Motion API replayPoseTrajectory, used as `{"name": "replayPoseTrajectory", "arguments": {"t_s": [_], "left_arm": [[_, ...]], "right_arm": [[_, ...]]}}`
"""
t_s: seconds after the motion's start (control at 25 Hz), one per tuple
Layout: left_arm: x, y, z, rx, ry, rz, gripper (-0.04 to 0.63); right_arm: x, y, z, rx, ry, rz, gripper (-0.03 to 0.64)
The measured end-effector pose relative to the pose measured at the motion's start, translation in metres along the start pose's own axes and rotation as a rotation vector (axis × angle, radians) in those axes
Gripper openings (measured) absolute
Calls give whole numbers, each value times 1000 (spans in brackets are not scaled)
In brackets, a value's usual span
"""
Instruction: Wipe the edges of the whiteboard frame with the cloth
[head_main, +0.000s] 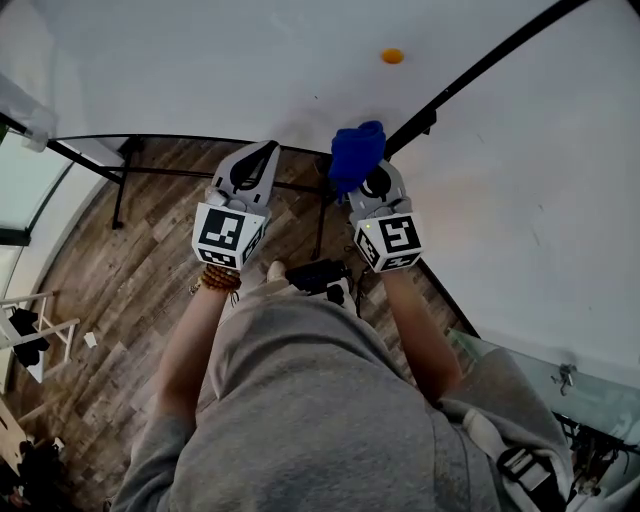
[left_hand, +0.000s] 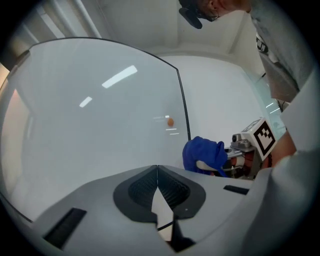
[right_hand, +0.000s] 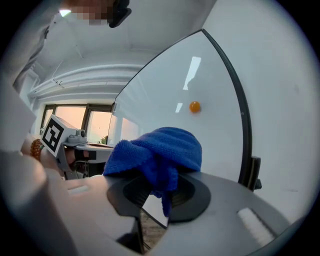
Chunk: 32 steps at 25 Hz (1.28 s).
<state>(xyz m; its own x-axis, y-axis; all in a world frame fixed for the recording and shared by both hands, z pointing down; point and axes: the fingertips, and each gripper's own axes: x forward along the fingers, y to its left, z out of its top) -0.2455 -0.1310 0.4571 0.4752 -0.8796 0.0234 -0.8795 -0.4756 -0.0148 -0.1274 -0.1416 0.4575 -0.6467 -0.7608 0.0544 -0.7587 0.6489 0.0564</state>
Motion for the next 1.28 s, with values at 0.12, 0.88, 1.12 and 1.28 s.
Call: {"name": "replayPoseTrajectory", "arguments": {"t_s": [0.12,0.88,1.12,1.28], "left_arm": [[-7,2,24,28,-72,63,9],[-36,6,16,37,-72,148,8],[-39,7,11,33,-63,160,8],[-40,8,4,26,-51,164,8]], "right_arm": [[-3,7,12,-13,-35,-30,84],[-3,39,-9,-12,-3,-2,81],[-2,37,-12,-16,1,10,81],[0,36,-13,-22,2,23,81]]}}
